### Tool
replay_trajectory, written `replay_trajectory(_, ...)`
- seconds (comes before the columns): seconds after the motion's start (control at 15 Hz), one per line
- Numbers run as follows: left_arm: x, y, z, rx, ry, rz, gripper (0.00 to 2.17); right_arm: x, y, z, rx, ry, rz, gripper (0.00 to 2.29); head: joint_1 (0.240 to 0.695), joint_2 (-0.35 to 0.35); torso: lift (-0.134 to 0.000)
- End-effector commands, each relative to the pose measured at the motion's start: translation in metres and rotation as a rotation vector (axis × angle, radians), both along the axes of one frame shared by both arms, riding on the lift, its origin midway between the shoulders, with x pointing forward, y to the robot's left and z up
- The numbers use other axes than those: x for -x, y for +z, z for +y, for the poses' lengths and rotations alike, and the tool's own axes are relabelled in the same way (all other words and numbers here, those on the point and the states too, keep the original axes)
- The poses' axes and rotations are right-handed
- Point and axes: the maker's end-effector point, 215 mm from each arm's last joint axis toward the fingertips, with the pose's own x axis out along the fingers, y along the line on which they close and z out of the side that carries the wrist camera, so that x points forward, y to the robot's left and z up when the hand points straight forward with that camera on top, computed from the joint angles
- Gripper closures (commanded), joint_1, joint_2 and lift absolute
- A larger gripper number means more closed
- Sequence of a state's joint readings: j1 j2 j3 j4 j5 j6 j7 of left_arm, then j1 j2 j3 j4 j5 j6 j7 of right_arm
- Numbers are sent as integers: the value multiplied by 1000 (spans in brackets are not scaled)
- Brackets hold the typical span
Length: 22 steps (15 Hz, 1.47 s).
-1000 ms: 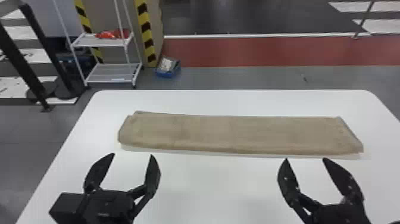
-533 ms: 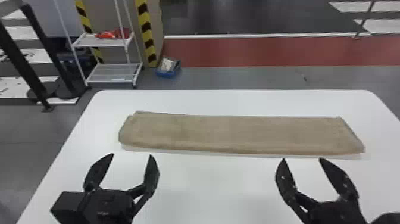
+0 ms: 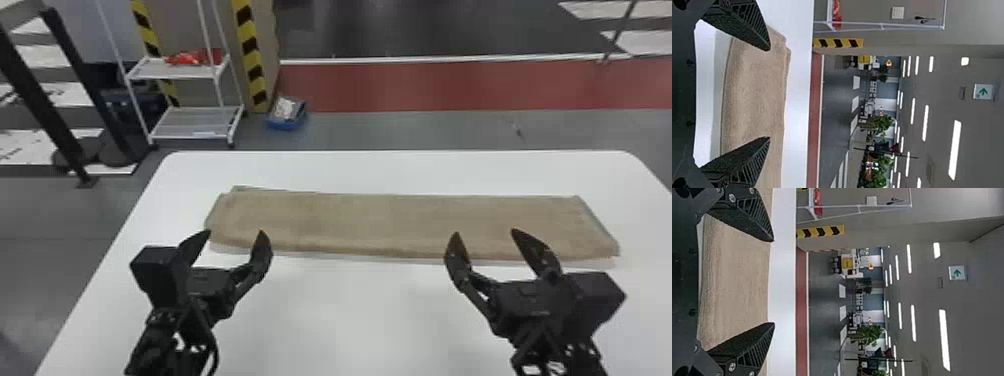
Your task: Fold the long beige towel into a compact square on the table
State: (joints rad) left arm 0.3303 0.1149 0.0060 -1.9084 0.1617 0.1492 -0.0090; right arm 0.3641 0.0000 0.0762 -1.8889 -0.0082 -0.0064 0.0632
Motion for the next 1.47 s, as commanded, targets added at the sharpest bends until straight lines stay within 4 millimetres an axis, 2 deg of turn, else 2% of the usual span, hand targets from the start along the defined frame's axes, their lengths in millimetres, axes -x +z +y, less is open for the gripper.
replay_trajectory(0.0,-37,-8,19,-5,18,14,66,-32,-8,9,25,17,19,130,695,85,-123)
replay_trajectory(0.2,-79,-14,51,-33,42,32,66,-51,-22,25,69,41,36,130,695,109,-123)
replay_trajectory(0.33,-109,-17,69,-39,37,49,66,-65,-30,29,92,49,50,130,695,131,-123)
replay_trajectory(0.6,-140,-18,101,16,-15,76,87,-72,-39,29,101,52,63,130,695,164,-123)
replay_trajectory(0.73,-141,-20,112,9,-26,86,144,-75,-41,30,101,54,67,130,695,176,-123)
replay_trajectory(0.87,-136,-38,113,20,-50,162,147,-76,-42,33,103,61,65,130,695,188,-123)
replay_trajectory(0.93,-137,-38,110,25,-64,171,147,-77,-43,35,104,64,64,130,695,191,-123)
replay_trajectory(1.0,-134,-50,112,30,-66,221,147,-77,-43,37,104,66,63,130,695,193,-123)
replay_trajectory(1.2,-132,-50,105,88,-124,263,167,-78,-45,39,108,71,67,130,695,198,-123)
replay_trajectory(1.4,-132,-59,94,90,-155,311,205,-76,-48,39,107,71,71,130,695,195,-123)
